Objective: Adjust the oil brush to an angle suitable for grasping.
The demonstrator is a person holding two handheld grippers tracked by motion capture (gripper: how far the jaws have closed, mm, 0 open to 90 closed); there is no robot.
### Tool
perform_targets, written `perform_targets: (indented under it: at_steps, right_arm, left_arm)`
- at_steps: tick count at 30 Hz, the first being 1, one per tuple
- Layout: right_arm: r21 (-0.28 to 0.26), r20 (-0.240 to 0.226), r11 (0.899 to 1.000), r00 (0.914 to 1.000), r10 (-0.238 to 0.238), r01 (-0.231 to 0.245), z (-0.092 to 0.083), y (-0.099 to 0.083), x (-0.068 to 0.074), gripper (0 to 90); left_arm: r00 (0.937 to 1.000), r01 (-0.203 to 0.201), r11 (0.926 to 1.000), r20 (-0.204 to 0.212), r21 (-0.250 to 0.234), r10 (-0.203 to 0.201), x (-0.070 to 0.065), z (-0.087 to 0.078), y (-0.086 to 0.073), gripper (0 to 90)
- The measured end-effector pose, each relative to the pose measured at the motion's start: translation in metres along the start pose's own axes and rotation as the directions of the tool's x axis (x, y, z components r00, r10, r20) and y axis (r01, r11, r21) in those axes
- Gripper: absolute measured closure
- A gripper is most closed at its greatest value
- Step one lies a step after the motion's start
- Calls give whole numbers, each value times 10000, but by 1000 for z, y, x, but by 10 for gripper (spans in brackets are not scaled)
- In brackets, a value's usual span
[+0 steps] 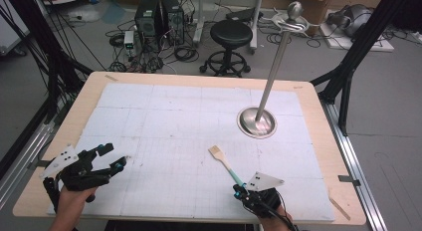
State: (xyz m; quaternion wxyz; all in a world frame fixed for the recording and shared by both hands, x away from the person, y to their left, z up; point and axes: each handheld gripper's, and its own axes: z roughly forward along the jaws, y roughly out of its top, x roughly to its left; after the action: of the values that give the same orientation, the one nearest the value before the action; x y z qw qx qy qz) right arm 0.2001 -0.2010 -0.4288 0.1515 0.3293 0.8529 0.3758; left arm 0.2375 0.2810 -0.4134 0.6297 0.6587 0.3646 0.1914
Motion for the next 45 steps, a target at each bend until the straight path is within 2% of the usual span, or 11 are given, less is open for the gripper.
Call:
perform_targets:
  at_steps: [7, 13, 20, 21, 24, 35, 38, 42, 43, 44, 45]
  right_arm:
    - [852, 359, 9955, 9986, 382, -412, 7, -6, -7, 885]
    - [924, 905, 9915, 9924, 833, -917, -1, -11, -17, 892]
    - [871, 1987, 9805, 9676, 1561, -1761, -11, -20, -34, 881]
    - [820, 2270, 9748, 9563, 1845, -2075, -14, -22, -40, 880]
    - [647, 2532, 9680, 9423, 2190, -2424, -16, -26, -50, 878]
    - [407, 3059, 9558, 9143, 2654, -2911, -12, -25, -74, 879]
    - [234, 3513, 9461, 8887, 2946, -3229, -7, -21, -86, 882]
    - [-108, 3187, 9504, 8998, 2979, -3108, -2, -11, -82, 881]
    - [-294, 2902, 9617, 9183, 2692, -2726, 6, -1, -76, 880]
    - [-294, 2902, 9617, 9183, 2692, -2726, 6, -1, -76, 880]
    - [-429, 2593, 9664, 9314, 2556, -2533, 17, 10, -70, 879]
  left_arm:
    - [10000, 30, 10000, -11, -5, -30, 0, 0, 0, 241]
    - [10000, -12, 10000, 2, 65, 12, -1, 0, 0, 242]
    - [10000, -5, 10000, 7, 74, 5, -1, 0, 0, 242]
    - [10000, 8, 10000, 2, 72, -8, 0, 1, 0, 242]
    - [10000, 17, 10000, 16, 98, -17, -1, 1, -1, 243]
    - [10000, -36, 9998, 14, 196, 35, 0, 2, -1, 243]
    - [10000, -28, 9998, 14, 195, 28, -1, 2, -1, 244]
    - [10000, 13, 9998, -5, 199, -13, 0, 2, -2, 244]
    - [10000, -4, 9998, 13, 219, 4, 1, 2, -2, 244]
    - [10000, 15, 9998, 14, 210, -16, 1, 2, -2, 244]
    - [10000, 73, 9998, -12, 170, -73, 1, 2, -2, 244]
